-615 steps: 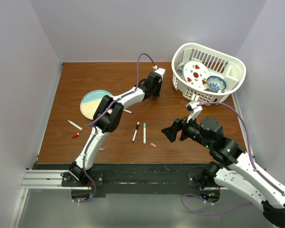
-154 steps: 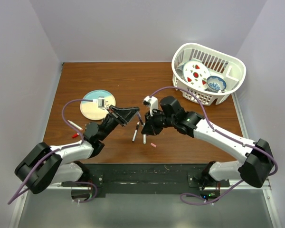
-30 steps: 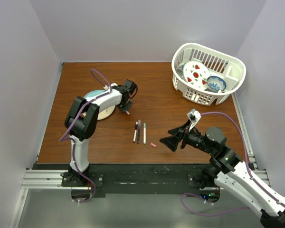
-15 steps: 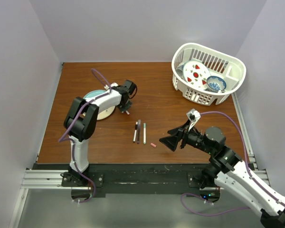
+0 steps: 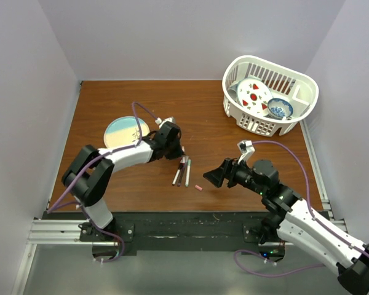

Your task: Insert the pens into the pen caps

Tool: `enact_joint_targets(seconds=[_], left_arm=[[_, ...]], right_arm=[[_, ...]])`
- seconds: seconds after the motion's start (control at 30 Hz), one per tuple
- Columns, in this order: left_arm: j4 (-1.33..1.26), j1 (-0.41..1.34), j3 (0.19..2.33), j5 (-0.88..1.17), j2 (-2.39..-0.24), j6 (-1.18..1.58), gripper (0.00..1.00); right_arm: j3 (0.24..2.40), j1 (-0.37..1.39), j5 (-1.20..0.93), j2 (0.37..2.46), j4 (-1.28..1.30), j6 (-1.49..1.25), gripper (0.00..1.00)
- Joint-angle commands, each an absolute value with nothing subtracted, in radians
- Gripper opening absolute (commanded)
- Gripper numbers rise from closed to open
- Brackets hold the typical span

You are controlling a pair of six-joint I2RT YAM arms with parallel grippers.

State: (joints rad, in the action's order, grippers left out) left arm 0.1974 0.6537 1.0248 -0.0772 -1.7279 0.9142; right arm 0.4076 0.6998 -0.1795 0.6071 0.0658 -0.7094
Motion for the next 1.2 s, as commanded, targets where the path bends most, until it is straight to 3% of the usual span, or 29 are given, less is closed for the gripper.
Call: enact_joint_targets(seconds=[0.0,0.33,0.77,1.0,1.17], left_arm=[[-0.045,0.68,0.933,0.085,-1.596,0.853,0.0],[-0.305,0.693,0.758,0.27,-1.417,0.874,0.0],[-0.494,0.693,0.672,0.445,-1.313,0.929,0.0],[-0.535,0.692,0.647,0.477,-1.301,0.974,0.0],[-0.603,0.692,0.618,0.498,-1.295,1.023,0.0]], right_arm=[[0.387,0.699,-0.156,0.669,-0.131,-0.741,0.83],[0.382,0.698,-0.195,0.807,-0.336,-0.703,0.73],[0.373,0.699,-0.262,0.953,-0.581,-0.781,0.71],[0.351,0.699,-0.25,0.96,-0.612,-0.795,0.63],[0.35,0.699,-0.258,0.986,-0.652,-0.805,0.5]])
